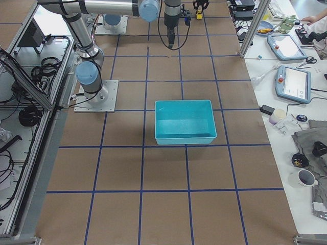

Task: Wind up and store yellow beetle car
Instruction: 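Keep dragging the car backward along the table with the left gripper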

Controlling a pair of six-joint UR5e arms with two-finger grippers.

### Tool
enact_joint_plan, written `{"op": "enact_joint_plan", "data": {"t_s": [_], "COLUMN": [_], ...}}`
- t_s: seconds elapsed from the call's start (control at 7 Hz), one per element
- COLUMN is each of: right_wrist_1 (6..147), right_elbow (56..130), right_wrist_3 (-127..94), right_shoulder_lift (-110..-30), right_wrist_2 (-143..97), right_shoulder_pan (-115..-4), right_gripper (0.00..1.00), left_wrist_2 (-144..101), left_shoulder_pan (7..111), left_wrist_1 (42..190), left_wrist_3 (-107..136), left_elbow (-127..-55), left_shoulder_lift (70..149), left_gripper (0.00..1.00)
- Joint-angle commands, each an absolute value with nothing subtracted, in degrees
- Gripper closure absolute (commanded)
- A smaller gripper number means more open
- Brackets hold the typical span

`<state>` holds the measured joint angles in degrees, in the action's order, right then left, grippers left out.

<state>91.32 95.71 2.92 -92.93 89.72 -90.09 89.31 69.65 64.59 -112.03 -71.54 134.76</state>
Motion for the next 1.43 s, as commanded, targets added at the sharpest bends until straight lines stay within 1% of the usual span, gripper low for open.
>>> {"op": "enact_joint_plan", "data": {"t_s": [0.0,1.29], "right_wrist_1": [91.3,91.3], "right_elbow": [95.7,95.7], "right_wrist_3": [2.9,2.9], "right_shoulder_lift": [-93.0,-92.9], "right_wrist_2": [89.6,89.5], "right_shoulder_pan": [-90.1,-90.1], "right_gripper": [0.00,0.00], "left_wrist_2": [89.3,89.3], "left_shoulder_pan": [69.0,68.5], "left_wrist_1": [64.6,64.2], "left_wrist_3": [-112.1,-114.3], "left_elbow": [-71.5,-71.5], "left_shoulder_lift": [134.8,134.8], "left_gripper": [1.00,1.00]}}
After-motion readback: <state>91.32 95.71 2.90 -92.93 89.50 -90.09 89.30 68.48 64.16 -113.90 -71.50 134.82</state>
